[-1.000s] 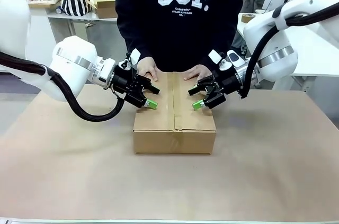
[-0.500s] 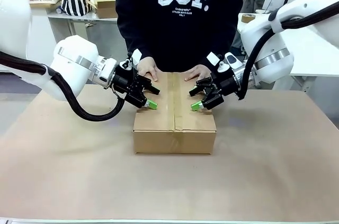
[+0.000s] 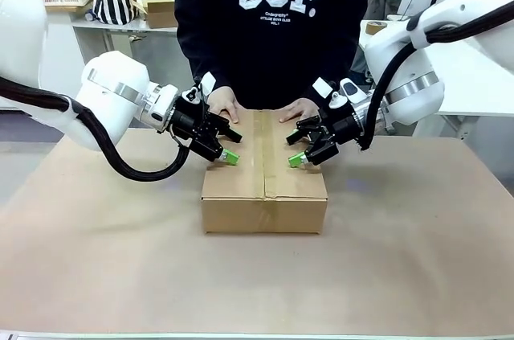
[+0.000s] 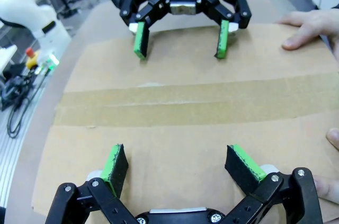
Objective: Pack the gift set into the box.
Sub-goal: Press and hold the closed box until the human finishes sealing it.
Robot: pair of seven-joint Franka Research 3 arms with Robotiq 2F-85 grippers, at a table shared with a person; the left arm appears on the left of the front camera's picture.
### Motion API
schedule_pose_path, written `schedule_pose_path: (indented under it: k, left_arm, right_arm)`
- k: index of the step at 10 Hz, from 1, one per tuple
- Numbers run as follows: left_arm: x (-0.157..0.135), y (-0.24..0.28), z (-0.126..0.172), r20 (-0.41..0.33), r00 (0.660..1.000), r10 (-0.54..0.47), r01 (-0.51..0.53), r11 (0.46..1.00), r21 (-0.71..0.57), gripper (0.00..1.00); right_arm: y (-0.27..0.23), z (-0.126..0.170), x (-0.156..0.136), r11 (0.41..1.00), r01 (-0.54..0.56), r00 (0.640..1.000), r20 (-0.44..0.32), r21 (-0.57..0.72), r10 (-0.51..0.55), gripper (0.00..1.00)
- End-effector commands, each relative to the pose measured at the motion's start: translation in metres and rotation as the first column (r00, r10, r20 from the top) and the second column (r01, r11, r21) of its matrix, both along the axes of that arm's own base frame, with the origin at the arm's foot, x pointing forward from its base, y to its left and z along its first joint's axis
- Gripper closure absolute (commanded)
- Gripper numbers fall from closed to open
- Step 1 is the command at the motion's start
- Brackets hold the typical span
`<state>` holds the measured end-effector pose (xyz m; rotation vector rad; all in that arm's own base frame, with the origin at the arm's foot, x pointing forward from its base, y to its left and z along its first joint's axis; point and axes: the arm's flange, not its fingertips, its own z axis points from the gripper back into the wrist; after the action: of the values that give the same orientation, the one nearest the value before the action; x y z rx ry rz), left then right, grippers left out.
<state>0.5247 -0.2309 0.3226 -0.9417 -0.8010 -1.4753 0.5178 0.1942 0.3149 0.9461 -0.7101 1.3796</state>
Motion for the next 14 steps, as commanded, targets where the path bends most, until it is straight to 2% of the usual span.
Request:
schedule_pose_path:
  k: [1,14]
  left_arm:
    - [-0.0011,0.0006,-0.0038,0.013,1.0,-0.006,0.006,1.0,0.0,0.0]
    - [-0.0011,0.0006,-0.0038,0.013,1.0,-0.006,0.006,1.0,0.0,0.0]
  right_arm:
    - [-0.0014,-0.0032,-0.001,1.0,0.005,1.0,-0.001,-0.006,-0.005,0.0]
    - [-0.0014,-0.0032,-0.001,1.0,0.005,1.0,-0.001,-0.006,-0.005,0.0]
